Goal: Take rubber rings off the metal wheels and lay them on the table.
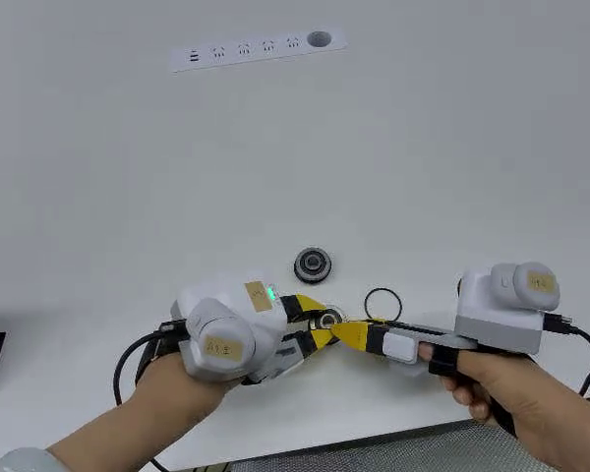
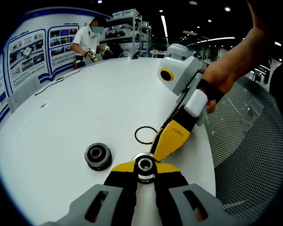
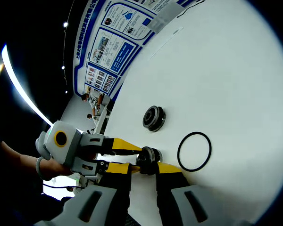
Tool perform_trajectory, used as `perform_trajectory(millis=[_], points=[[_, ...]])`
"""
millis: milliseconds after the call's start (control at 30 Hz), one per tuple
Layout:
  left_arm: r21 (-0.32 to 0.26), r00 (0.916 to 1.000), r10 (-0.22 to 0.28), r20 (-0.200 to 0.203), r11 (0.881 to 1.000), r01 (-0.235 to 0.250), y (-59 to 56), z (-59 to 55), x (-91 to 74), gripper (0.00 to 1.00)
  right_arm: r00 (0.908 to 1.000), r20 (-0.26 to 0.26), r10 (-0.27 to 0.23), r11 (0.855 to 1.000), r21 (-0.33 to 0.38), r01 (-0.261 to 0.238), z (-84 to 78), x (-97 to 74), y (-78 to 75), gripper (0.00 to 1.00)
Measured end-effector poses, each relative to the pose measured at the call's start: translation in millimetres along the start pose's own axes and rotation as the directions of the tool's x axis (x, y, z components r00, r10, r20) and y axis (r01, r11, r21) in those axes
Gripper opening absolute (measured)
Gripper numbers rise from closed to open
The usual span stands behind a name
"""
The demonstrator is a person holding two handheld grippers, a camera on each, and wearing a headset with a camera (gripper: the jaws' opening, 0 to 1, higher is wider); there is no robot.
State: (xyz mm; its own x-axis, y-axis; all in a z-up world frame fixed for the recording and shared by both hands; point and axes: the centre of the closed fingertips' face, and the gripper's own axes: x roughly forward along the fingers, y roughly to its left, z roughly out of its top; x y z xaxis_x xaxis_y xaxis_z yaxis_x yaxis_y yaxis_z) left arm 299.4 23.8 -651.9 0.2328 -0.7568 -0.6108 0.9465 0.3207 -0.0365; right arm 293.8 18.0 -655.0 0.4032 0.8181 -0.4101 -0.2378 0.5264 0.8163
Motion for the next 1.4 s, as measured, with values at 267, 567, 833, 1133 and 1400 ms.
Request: perform_trajectory(millis=[267,567,833,1133,1400], points=[[-0.002,1.0000,0.000,0.001,1.000,0.000,0.1,-0.2,0.1,0.14,1.0000,-0.001,0.001,1.000,-0.007,-0.001,1.0,-1.2,0.9,0.22],[-0.004,1.0000,0.000,0.001,1.000,0.000,-0.1,-0.2,0.3,0.14,0.9993,0.011,-0.037,0.999,-0.030,0.037,3.5,-3.1,-7.4,0.09],[-0.005,1.0000,-0.001,0.000,1.000,0.001,-0.2,0.0,0.1,0.14,0.9988,0.010,-0.049,0.998,-0.042,0.049,4.8,-3.7,-10.0,0.03],[-0.005,1.0000,-0.003,0.001,1.000,0.003,0.0,0.0,0.1,0.14,0.9985,0.011,-0.053,0.996,-0.074,0.054,5.6,-4.3,-7.8,0.02],[-0.009,1.0000,-0.002,0.003,1.000,0.002,0.2,-0.1,-0.1,0.13,0.9990,0.014,-0.043,0.996,-0.081,0.044,6.3,-3.0,-2.9,0.01]])
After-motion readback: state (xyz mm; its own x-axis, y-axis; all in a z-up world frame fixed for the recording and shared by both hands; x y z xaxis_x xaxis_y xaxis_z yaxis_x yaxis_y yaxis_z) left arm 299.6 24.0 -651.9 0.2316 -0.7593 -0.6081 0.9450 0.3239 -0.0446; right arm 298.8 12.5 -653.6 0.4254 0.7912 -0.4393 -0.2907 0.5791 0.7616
